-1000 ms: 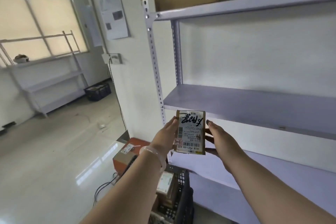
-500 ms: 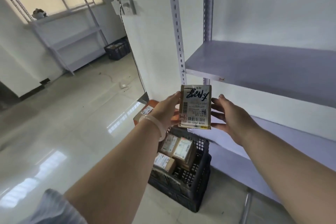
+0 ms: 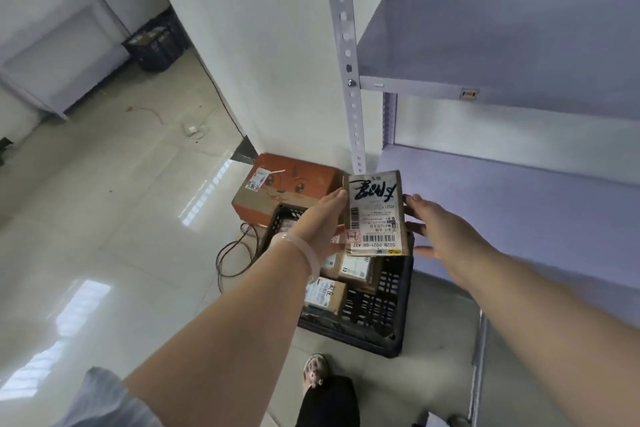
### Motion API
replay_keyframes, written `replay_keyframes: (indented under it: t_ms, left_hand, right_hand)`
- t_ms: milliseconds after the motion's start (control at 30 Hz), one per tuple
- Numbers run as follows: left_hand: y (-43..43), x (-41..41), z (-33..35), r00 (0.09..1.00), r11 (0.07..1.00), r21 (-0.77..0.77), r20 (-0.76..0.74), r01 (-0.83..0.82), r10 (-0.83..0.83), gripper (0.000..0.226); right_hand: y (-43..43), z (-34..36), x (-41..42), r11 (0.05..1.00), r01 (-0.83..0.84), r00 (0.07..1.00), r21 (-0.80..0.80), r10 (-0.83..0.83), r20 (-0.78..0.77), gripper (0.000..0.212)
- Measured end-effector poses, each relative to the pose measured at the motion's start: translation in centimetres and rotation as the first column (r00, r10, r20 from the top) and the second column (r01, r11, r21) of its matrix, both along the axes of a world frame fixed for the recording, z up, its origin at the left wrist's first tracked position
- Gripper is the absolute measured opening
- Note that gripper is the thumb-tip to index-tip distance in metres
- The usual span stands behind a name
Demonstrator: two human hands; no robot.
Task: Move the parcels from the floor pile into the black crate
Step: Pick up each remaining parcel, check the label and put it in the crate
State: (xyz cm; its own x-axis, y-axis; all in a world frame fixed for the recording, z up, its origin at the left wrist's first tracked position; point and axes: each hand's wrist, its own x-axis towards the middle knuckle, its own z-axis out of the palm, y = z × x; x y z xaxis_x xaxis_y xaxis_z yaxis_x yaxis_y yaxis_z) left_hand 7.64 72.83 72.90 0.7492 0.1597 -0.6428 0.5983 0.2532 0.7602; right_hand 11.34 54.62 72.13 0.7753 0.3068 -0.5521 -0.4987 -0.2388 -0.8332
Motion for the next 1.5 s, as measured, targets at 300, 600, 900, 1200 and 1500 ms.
replay_keyframes:
  t_ms: [300, 600, 900, 1200, 1500]
  left_hand:
    - [5.8, -0.3, -14.4, 0.950, 0.976, -0.147, -0.248, 0.158, -0.191, 0.046]
    - [5.3, -3.1, -28.1, 0.891, 0.923, 0.138, -0.345, 0.360, -0.296, 0.024]
    - [5.1, -4.2, -33.0, 0.793, 0.783, 0.270, -0.446, 0.561, -0.414, 0.037]
    - [3.9, -1.4, -34.4, 0.615, 0.578, 0.284, -0.587, 0.765, -0.526, 0.037]
    - [2.2, 0.6, -34.9, 0.494, 0.533, 0.151, -0.637, 0.833, -0.592, 0.033]
  right_hand:
    - [7.5, -13.2, -4.2, 0.955, 0.159, 0.976, -0.251, -0.190, -0.102, 0.041]
    - [5.5, -22.8, -4.9, 0.868, 0.059, 0.997, -0.493, -0.071, -0.005, 0.042]
    - [7.4, -28.4, -6.0, 0.743, 0.297, 0.950, -0.600, -0.293, 0.108, 0.044]
    - [8.4, -32.4, -6.0, 0.780, 0.235, 0.926, -0.579, -0.361, -0.110, 0.058]
    - [8.6, -35.8, -4.4, 0.754, 0.223, 0.891, -0.618, -0.415, -0.185, 0.057]
